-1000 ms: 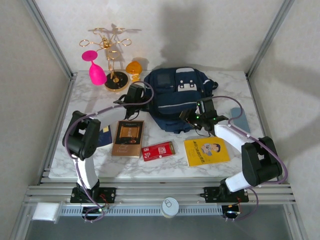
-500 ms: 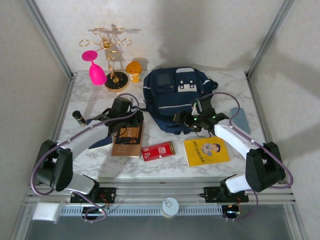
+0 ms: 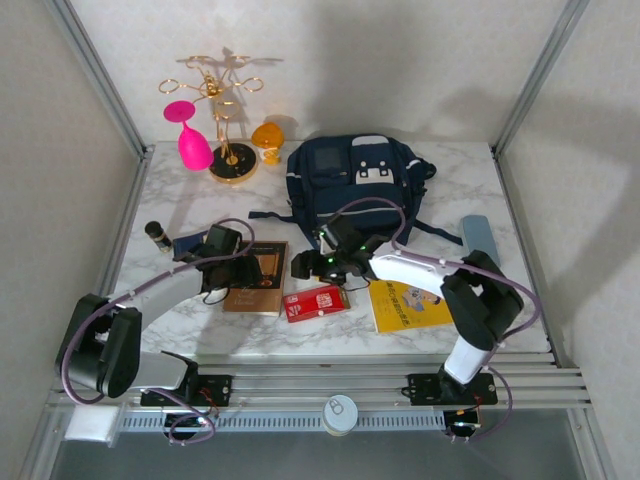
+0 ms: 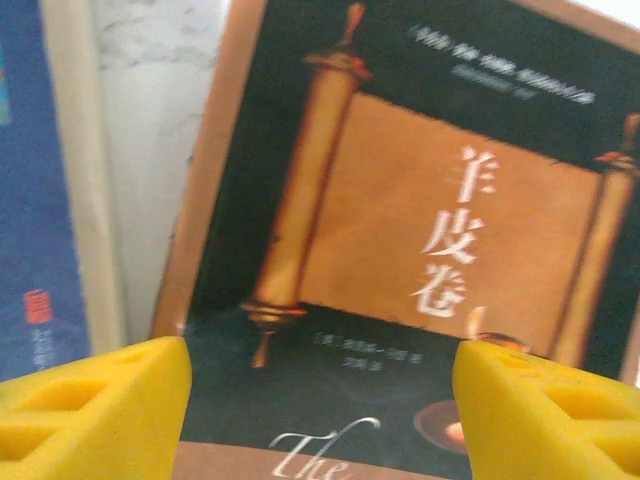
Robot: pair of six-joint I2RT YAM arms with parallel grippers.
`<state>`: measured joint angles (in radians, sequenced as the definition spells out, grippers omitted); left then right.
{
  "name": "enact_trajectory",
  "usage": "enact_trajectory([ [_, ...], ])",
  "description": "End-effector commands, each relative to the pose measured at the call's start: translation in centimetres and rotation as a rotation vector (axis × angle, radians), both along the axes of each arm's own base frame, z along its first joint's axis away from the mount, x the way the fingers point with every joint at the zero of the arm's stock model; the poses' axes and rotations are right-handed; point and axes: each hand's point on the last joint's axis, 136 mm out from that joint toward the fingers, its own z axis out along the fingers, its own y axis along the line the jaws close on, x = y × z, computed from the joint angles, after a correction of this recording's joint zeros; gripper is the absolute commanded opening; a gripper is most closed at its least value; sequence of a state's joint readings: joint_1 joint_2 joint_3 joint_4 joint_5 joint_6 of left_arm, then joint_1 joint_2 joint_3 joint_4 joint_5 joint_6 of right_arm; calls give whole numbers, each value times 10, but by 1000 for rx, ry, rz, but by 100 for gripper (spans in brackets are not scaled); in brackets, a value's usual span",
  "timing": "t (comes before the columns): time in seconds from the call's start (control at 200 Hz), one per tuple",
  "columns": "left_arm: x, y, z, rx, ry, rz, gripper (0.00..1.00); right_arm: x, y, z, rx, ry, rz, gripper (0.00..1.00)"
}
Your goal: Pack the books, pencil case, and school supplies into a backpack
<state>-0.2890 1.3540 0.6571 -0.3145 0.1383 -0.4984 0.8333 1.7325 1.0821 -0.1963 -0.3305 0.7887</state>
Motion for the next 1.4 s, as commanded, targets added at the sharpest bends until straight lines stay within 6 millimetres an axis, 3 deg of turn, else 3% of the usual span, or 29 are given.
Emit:
enact_trajectory([
  [0.0,-7,6,-4,-11,14,17,69,5,28,8,50,-13,11,69],
  [0.27,-13,30,-11,83,39,124,69,5,54,-15,23,21,19,63],
  [0.476,-25,18,-24,-22,57,154,67,11,67,-30,-6,57,7,68],
  [0.741,-36,11,-34,-39,106,145,64,18,84,-41,-45,75,15,68],
  [0.916,-37,15,-32,-22,94,170,63,20,84,-34,-55,68,14,67],
  [1.217,-42,15,-41,-14,110,177,63,14,102,20,100,77,49,60],
  [1.397,-42,15,-42,-14,113,179,63,14,99,21,99,87,43,50],
])
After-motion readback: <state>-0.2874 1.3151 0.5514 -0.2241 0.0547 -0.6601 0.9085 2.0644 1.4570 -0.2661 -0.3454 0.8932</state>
